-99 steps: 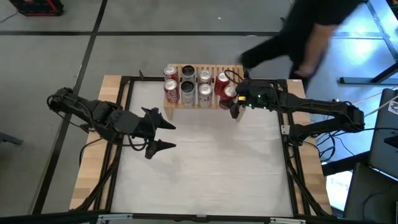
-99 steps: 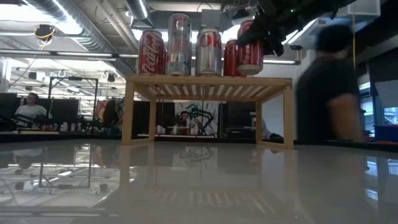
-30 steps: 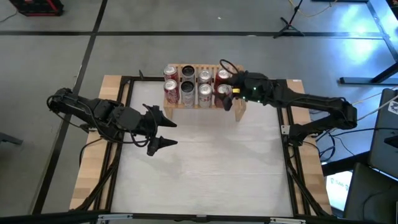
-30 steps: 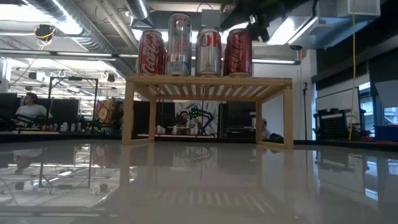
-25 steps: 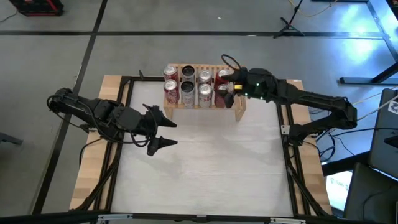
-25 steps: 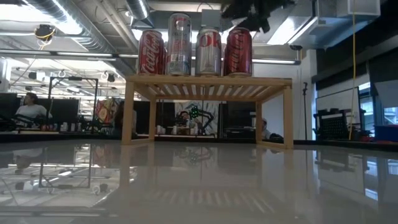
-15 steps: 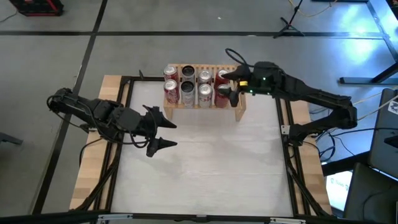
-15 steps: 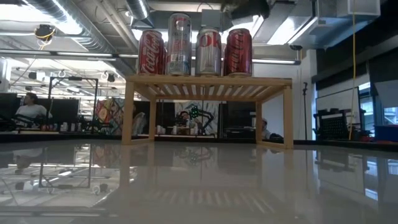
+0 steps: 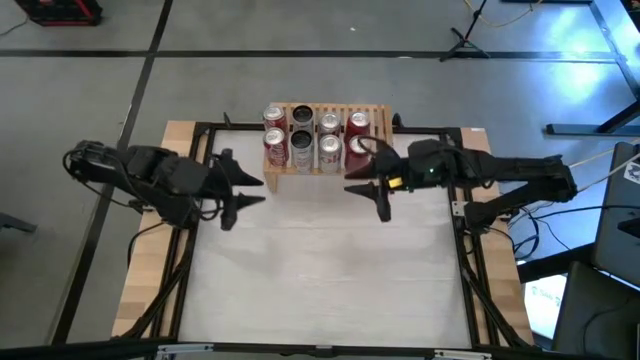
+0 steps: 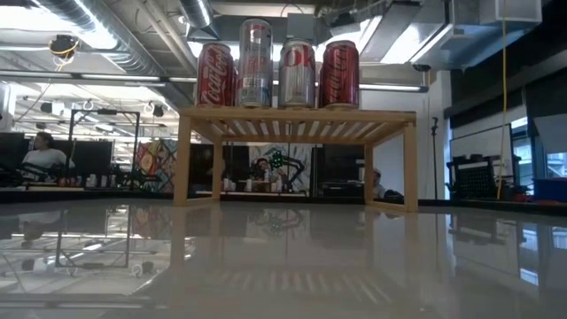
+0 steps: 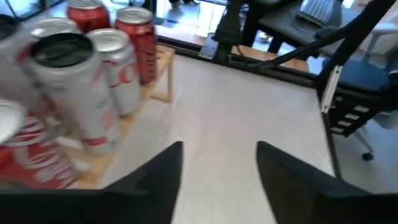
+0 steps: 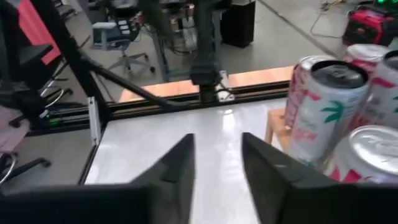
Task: Place canned beverage on shelf
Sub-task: Return to Home Position
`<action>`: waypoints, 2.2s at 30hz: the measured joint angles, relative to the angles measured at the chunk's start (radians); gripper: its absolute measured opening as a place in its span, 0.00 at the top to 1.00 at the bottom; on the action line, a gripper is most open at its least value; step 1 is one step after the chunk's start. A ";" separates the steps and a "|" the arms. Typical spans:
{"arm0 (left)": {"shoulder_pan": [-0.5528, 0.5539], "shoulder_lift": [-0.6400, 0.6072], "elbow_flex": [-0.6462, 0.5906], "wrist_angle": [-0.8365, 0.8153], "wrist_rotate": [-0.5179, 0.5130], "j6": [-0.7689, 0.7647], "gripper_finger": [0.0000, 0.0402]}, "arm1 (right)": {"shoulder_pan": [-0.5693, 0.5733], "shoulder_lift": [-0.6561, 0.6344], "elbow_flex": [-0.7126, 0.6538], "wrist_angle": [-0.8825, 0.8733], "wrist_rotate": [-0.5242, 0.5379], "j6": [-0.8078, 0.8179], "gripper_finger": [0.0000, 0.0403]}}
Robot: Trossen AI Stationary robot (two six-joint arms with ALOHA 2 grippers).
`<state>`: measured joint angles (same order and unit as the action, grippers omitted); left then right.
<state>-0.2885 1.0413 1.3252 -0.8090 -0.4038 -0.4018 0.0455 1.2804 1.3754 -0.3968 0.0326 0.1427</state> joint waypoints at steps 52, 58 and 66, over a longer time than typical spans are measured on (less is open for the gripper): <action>0.097 -0.733 -0.888 0.690 0.225 0.304 0.99 | 0.026 -0.754 -0.888 0.405 0.016 0.071 0.96; 0.097 -0.815 -0.984 0.755 0.216 0.298 0.99 | 0.026 -0.893 -1.037 0.508 0.002 0.039 0.96; 0.097 -0.901 -1.018 0.749 0.203 0.309 0.99 | 0.026 -1.041 -1.165 0.522 0.002 0.041 0.96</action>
<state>-0.1917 0.1404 0.3073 -0.0605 -0.2006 -0.0928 0.0715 0.2391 0.2108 0.1257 0.0349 0.1833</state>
